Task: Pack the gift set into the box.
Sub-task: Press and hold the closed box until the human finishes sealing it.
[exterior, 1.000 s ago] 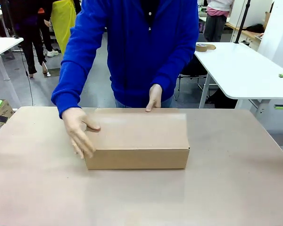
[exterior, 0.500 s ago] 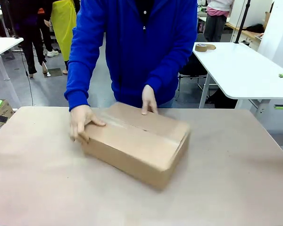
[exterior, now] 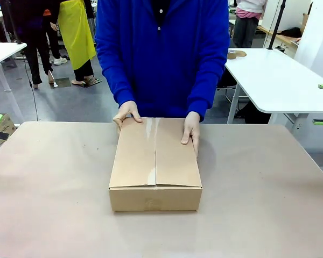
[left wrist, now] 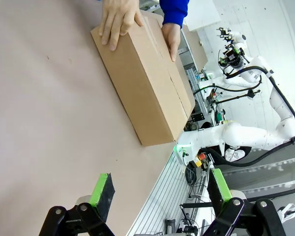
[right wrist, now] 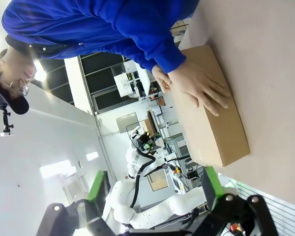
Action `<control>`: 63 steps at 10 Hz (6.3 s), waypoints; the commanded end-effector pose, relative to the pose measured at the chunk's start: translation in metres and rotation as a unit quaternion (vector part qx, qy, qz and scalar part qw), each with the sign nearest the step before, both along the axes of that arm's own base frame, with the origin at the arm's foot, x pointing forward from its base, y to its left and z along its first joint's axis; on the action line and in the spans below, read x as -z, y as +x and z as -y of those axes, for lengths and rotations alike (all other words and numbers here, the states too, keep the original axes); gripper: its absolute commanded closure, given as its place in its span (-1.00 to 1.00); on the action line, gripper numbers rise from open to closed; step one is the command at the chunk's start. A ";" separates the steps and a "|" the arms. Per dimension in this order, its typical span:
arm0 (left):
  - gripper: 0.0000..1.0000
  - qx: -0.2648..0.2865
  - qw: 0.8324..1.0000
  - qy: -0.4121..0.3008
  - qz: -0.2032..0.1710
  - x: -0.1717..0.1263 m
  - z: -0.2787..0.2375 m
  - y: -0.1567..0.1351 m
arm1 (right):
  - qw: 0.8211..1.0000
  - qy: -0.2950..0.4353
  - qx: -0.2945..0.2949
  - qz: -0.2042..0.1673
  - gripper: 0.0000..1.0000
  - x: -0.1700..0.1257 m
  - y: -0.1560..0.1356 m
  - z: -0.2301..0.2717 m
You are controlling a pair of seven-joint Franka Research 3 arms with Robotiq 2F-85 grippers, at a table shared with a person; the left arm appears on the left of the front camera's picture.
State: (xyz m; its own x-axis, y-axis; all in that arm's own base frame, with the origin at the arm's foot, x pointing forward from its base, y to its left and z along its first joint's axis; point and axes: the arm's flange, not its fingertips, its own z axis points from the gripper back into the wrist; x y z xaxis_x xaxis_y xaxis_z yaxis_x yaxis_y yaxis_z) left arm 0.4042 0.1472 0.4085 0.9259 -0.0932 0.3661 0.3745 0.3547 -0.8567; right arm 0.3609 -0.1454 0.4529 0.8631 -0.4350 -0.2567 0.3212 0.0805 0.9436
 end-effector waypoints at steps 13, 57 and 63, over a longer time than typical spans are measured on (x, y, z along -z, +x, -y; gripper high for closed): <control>-1.00 0.207 0.942 0.035 0.263 -0.029 0.216 0.045 | 0.924 -0.036 -0.292 0.244 -1.00 0.028 0.007 -0.282; -1.00 0.228 0.800 -0.009 0.554 0.114 0.348 0.084 | 0.545 -0.147 -0.340 0.752 -1.00 0.166 0.117 -0.363; -1.00 0.228 0.800 -0.009 0.554 0.114 0.348 0.084 | 0.545 -0.147 -0.340 0.752 -1.00 0.166 0.117 -0.363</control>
